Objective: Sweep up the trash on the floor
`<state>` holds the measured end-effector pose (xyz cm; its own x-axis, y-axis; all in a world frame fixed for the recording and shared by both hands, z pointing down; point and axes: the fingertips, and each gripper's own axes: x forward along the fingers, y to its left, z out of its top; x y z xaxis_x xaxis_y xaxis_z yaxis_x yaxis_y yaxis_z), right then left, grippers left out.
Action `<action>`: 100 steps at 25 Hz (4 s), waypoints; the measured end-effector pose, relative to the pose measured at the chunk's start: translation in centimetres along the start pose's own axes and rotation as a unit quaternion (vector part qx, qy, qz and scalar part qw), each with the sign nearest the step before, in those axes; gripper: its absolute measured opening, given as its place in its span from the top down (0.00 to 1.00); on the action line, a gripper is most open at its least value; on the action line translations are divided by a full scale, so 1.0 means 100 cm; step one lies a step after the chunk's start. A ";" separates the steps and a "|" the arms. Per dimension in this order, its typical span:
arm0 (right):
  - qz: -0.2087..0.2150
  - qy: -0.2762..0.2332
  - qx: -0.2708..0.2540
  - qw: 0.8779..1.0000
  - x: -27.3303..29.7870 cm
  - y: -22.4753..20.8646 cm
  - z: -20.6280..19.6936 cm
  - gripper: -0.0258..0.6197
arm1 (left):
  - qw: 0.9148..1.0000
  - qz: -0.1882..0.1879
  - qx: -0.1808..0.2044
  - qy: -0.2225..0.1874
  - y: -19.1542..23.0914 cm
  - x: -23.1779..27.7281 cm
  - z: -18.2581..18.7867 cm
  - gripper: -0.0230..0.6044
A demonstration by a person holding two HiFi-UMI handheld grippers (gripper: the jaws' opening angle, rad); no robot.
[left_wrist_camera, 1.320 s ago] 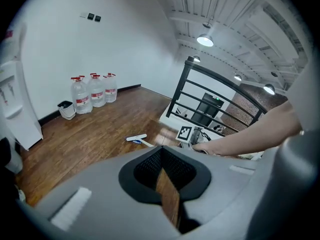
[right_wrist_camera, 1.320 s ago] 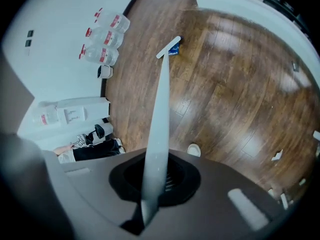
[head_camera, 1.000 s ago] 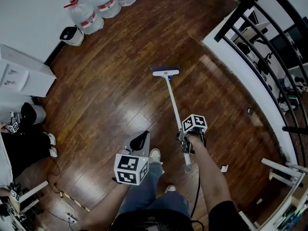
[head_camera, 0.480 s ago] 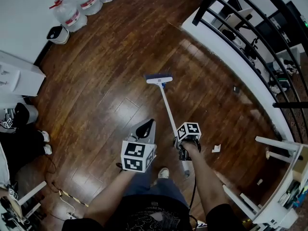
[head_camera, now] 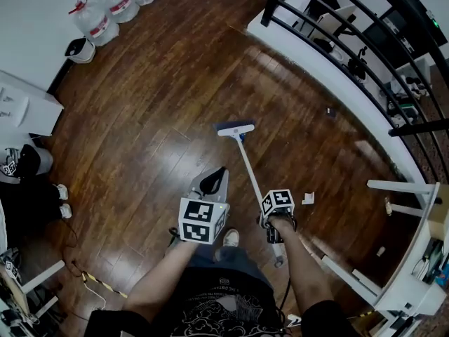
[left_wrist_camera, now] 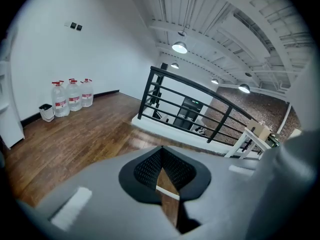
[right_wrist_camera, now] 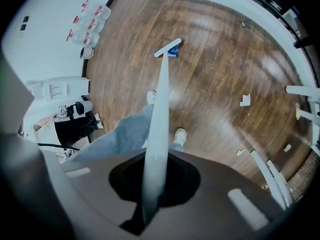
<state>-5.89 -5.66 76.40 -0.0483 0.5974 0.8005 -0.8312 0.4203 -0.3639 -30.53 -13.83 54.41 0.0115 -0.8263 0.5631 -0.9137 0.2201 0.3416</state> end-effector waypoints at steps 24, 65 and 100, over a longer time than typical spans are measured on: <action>0.026 -0.015 0.051 0.998 0.049 -0.087 -0.172 0.96 | 0.999 -0.030 0.037 -0.006 -0.141 -0.067 -0.082 0.96; 0.187 -0.348 0.288 0.872 -0.236 -0.121 0.143 0.96 | 0.964 -0.218 0.133 0.072 -0.199 0.195 0.097 0.96; 0.325 -0.195 0.354 0.855 -0.202 -0.229 0.228 0.96 | 0.975 -0.137 0.115 0.128 -0.218 0.290 0.070 0.96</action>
<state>1.47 -42.86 79.43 -0.6940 0.2169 0.6865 -0.6784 -0.5164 -0.5226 -13.11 -46.23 58.01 0.3431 -0.6747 0.6535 -0.9285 -0.1383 0.3447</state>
